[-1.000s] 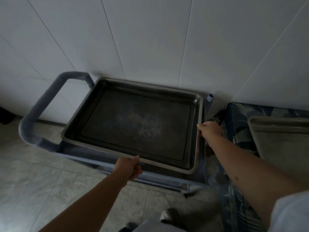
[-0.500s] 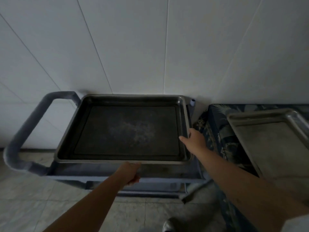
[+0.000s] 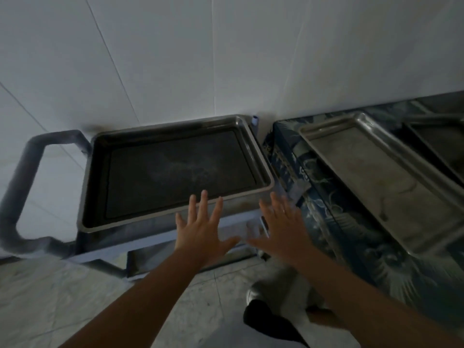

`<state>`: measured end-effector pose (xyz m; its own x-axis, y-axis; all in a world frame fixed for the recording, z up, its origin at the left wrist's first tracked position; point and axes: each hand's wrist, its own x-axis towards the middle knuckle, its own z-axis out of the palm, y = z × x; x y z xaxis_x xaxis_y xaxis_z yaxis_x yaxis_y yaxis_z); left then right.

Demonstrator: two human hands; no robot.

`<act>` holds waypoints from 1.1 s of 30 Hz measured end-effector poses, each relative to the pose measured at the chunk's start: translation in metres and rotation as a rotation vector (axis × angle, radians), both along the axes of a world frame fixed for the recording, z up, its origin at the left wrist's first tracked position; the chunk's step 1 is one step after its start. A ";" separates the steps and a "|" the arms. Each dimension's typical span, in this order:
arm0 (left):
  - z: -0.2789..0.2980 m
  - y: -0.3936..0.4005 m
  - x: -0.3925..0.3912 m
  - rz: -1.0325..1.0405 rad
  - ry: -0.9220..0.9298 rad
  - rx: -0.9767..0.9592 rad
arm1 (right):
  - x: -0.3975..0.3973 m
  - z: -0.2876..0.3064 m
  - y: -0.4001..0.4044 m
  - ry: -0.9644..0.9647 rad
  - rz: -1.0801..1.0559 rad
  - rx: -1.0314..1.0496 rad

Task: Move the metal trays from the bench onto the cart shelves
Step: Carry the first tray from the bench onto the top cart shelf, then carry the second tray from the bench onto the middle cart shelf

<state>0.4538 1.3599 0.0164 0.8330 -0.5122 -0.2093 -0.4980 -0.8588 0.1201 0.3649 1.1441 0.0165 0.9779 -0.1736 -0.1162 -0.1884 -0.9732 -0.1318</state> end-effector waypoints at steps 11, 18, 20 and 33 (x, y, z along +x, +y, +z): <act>0.015 -0.043 -0.077 -0.372 -0.024 -0.042 | -0.173 0.018 -0.017 0.017 -0.460 0.027; 0.036 -0.135 -0.149 -0.567 -0.014 -0.089 | -0.275 0.034 -0.061 0.030 -0.704 0.029; 0.042 -0.168 -0.178 -0.624 -0.025 -0.076 | -0.306 0.035 -0.078 0.013 -0.764 0.048; 0.059 -0.373 -0.387 -0.927 -0.005 -0.022 | -0.544 0.042 -0.205 -0.008 -1.074 0.077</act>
